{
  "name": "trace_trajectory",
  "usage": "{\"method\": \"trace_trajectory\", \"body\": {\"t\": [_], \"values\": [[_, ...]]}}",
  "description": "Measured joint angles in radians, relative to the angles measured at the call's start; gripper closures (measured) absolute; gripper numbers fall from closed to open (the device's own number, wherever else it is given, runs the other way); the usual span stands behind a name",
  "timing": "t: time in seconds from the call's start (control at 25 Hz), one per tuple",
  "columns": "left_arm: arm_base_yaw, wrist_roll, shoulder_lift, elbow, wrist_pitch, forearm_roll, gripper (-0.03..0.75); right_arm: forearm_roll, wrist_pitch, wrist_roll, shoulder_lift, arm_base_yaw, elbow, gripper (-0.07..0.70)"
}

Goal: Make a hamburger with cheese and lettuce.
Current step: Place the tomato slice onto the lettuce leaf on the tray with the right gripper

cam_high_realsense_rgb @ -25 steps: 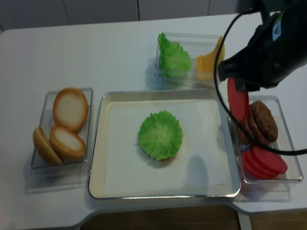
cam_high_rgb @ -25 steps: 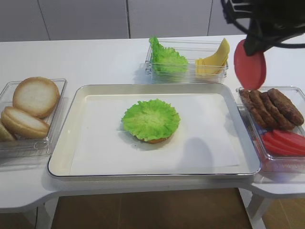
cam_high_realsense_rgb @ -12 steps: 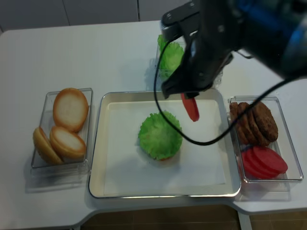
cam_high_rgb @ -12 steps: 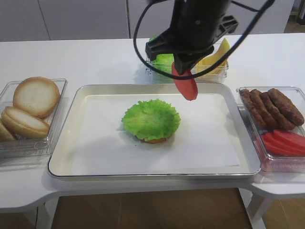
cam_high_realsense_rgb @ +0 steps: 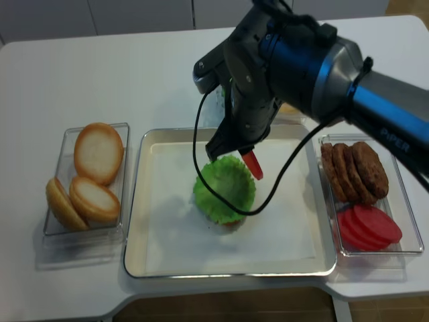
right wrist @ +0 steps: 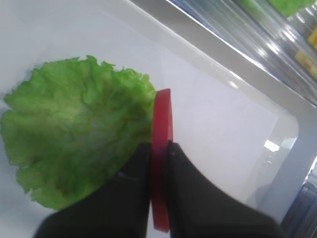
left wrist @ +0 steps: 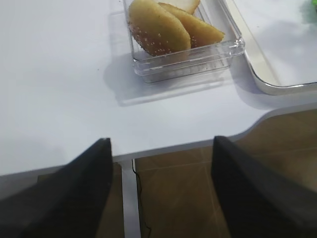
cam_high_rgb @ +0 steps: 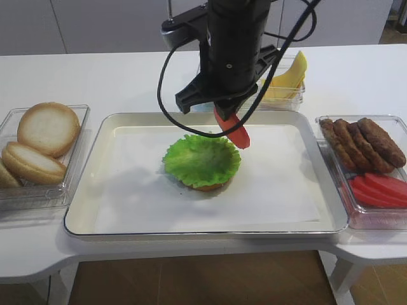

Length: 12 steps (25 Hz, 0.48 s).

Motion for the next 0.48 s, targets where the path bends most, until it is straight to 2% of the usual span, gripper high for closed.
{"method": "trace_trajectory", "body": {"t": [0.48], "values": [[0.0, 0.0, 0.0, 0.0, 0.0, 0.0, 0.248, -0.082, -0.022, -0.012, 0.011, 0.088, -0.002, 0.559]]}}
